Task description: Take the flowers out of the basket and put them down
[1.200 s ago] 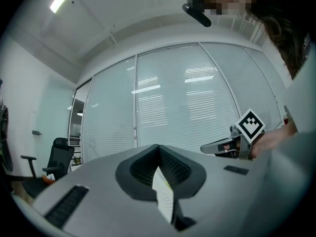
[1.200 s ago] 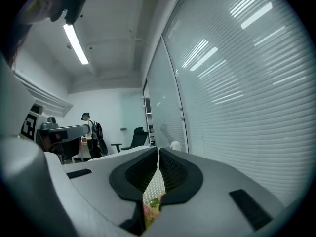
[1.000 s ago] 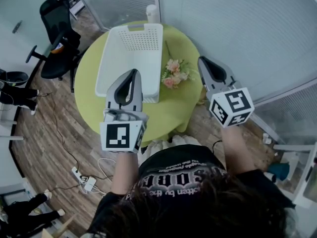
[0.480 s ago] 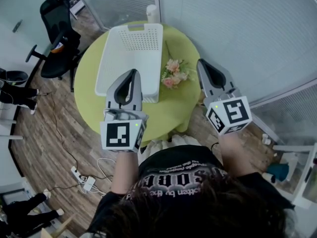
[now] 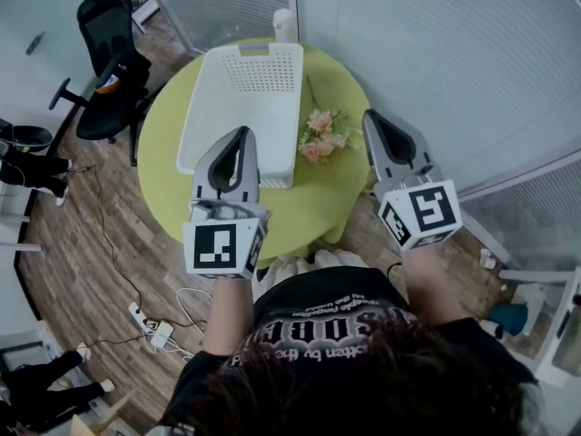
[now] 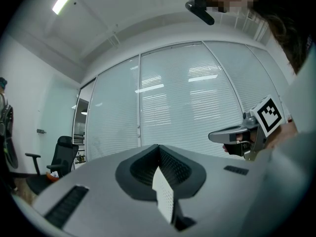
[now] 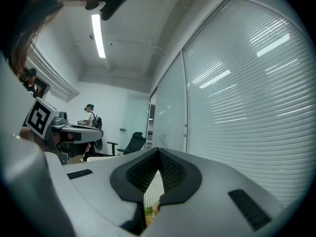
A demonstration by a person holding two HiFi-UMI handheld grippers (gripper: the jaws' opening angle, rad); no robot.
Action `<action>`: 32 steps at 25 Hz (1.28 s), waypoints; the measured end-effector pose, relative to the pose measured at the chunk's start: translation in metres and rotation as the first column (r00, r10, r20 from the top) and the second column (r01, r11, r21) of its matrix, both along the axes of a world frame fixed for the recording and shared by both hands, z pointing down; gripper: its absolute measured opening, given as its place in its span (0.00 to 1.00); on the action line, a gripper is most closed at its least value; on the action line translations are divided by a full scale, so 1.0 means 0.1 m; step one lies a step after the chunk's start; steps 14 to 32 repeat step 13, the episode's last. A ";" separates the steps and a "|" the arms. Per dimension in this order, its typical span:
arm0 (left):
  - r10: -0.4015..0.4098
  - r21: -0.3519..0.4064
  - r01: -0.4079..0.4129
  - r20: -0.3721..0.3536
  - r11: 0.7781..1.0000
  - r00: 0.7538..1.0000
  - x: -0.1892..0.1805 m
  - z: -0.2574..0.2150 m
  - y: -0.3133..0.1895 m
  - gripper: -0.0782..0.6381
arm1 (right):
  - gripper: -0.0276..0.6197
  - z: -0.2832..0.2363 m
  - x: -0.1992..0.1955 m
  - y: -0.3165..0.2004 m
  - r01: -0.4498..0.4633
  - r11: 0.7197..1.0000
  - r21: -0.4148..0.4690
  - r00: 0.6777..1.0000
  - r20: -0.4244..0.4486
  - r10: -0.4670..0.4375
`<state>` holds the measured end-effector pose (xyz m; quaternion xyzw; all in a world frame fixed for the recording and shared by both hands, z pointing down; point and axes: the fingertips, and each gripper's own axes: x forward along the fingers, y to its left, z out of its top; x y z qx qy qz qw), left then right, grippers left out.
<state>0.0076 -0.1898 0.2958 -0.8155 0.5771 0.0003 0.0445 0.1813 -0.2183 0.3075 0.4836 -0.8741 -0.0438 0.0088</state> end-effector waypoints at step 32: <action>0.026 0.000 -0.026 0.022 1.000 0.999 0.05 0.00 0.03 0.11 | 0.09 0.07 -0.05 -0.01 0.025 0.999 -0.028 1.000 -0.006 -0.026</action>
